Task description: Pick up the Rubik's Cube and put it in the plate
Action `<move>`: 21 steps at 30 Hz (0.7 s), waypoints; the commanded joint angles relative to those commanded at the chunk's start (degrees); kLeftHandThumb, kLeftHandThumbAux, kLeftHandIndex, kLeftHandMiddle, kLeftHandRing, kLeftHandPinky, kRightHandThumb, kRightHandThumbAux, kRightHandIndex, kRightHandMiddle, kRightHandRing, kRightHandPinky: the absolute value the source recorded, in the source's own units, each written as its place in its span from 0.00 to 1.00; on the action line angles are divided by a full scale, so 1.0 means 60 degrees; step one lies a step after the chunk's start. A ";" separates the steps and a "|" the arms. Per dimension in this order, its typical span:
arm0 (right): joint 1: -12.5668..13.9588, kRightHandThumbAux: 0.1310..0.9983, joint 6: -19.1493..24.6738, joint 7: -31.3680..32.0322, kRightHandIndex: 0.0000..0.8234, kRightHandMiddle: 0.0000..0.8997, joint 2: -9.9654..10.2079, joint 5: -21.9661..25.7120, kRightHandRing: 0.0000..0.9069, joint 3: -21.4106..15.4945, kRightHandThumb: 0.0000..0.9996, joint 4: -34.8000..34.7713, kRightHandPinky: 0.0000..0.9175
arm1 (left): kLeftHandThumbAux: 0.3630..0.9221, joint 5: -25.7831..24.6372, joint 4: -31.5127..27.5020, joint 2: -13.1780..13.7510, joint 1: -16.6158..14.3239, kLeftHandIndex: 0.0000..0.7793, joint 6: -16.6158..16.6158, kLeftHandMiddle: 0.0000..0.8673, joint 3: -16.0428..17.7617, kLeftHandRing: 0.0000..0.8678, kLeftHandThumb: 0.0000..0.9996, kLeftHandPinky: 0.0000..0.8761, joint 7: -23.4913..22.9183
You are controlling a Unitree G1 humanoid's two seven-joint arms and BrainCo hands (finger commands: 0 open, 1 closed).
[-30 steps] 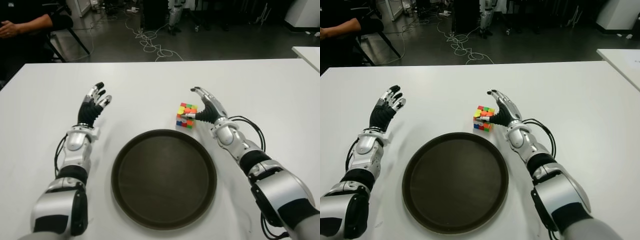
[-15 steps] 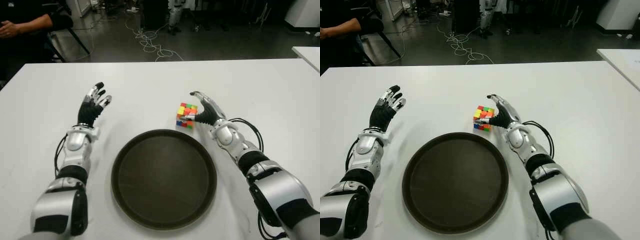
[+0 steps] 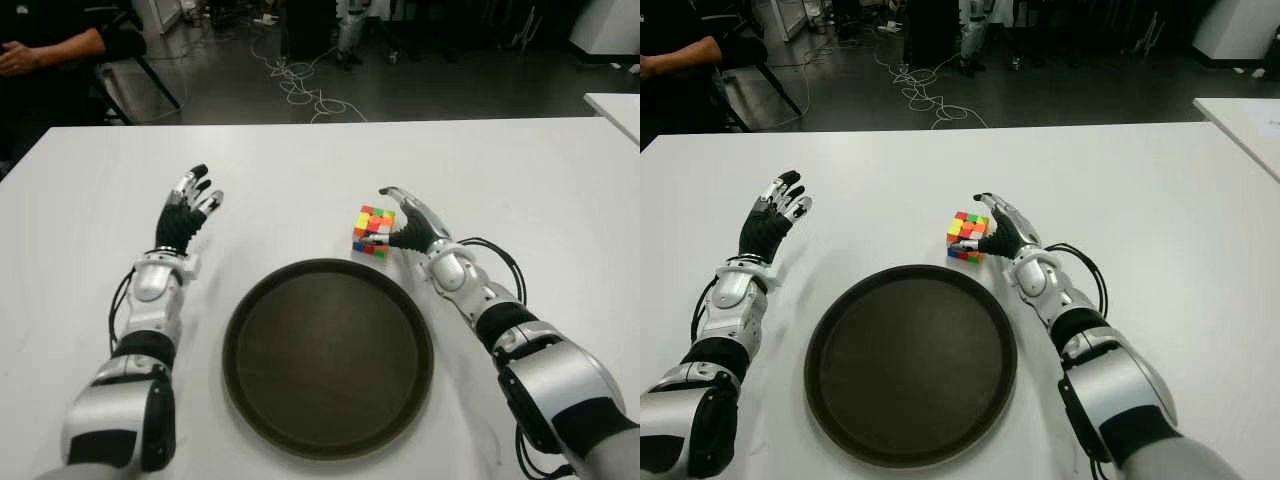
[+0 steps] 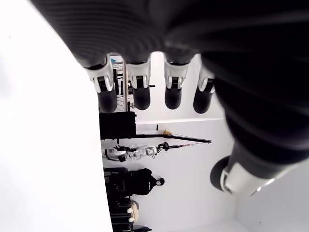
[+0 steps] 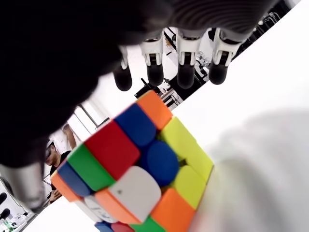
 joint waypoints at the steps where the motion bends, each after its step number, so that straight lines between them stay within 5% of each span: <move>1: -0.0002 0.55 0.0017 0.0009 0.06 0.03 -0.0001 -0.0001 0.06 0.0003 0.00 -0.0010 0.07 | 0.55 -0.0002 0.0003 -0.0002 -0.0003 0.00 0.0002 0.03 -0.0002 0.00 0.00 0.00 0.0004; 21: 0.0072 0.53 -0.0213 -0.0203 0.08 0.06 0.0088 -0.0109 0.08 0.0131 0.00 -0.0078 0.07 | 0.51 0.0015 0.0056 0.0005 -0.0053 0.00 -0.0017 0.03 -0.0071 0.00 0.00 0.00 0.0078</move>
